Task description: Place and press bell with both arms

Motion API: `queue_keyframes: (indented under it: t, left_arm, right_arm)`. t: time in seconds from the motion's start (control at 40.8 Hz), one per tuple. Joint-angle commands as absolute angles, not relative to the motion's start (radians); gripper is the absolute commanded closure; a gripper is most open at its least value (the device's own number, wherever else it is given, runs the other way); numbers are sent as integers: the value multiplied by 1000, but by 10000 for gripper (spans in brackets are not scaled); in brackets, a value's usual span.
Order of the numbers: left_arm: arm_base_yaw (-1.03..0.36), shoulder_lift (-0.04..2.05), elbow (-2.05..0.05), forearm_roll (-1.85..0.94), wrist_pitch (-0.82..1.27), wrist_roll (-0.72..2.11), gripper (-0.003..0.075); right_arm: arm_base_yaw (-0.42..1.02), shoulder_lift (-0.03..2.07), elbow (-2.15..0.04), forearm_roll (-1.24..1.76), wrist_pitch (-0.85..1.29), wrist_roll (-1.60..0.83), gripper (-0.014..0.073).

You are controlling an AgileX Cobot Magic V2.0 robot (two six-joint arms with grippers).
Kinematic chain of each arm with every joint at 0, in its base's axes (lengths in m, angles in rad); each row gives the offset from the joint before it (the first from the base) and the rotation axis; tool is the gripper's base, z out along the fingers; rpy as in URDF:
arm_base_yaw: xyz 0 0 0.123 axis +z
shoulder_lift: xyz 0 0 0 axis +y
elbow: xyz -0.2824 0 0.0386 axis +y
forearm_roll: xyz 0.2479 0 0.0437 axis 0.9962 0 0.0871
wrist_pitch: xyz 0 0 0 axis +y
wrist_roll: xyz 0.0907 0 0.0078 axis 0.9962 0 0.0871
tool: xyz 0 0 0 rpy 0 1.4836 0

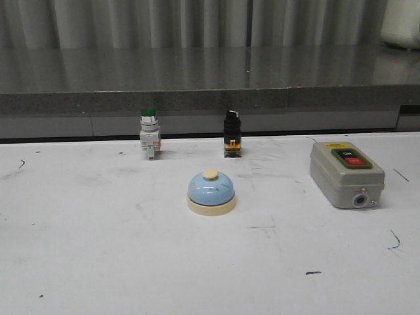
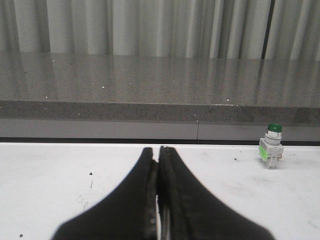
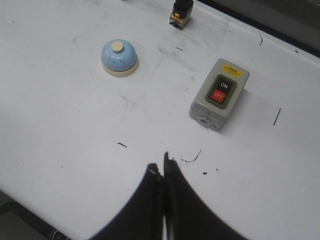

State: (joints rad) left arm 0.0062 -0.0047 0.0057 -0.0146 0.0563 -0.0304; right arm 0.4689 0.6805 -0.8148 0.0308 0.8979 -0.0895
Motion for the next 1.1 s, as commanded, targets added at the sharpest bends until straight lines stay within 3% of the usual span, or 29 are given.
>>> queue_keyframes:
  t: [0.0,0.245,0.466,0.662,1.078]
  left_arm:
    - [6,-23,28,-18,-28,-40,740]
    - [6,-21,28,-18,-28,-40,740]
    - [6,-21,28,-18,-28,-40,740]
    - [6,-21,28,-18,-28,-40,740]
    - [6,-21,28,-18,-28,-40,740]
  right_arm:
    - [462,678,-840,28,836,-97,663]
    - [422,595,-757,26,745,-99,663]
    - [239,335,-417,37,300,-98,663]
    - [134,110,-135,37,34,-98,663]
    - [81,-27,21,37,-50,-98,663]
